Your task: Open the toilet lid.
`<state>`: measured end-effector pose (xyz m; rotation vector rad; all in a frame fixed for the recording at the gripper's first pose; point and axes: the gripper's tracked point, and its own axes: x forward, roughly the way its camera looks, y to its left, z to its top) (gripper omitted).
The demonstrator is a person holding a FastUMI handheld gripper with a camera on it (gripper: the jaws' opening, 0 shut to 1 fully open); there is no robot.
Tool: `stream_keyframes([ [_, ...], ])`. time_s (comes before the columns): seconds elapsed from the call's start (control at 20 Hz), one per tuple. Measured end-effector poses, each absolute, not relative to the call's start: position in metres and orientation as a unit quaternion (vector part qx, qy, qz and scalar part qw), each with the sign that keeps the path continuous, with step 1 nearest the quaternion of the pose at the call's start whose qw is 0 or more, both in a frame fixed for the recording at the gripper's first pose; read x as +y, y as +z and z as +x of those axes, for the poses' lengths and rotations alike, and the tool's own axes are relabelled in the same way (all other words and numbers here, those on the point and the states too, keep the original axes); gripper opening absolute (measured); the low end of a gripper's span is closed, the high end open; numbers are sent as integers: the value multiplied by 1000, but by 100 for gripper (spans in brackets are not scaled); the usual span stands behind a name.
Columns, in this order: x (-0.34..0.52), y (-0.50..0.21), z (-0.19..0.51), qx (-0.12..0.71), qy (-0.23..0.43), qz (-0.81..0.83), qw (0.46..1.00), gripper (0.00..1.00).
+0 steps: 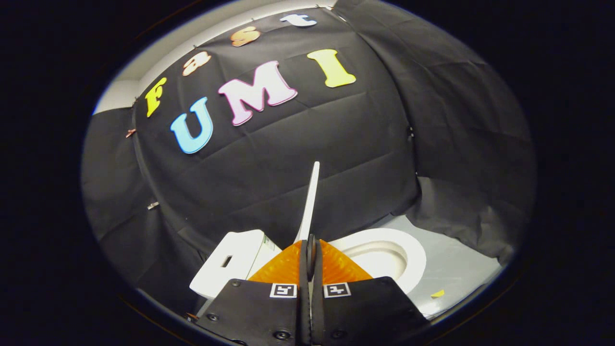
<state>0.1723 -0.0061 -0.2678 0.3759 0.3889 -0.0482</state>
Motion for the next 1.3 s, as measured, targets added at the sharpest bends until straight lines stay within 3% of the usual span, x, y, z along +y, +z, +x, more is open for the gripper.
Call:
stream_keyframes([
  [0.45, 92, -232, 183, 183, -6, 54, 982, 6],
  [1.3, 245, -229, 188, 177, 54, -71, 980, 6],
])
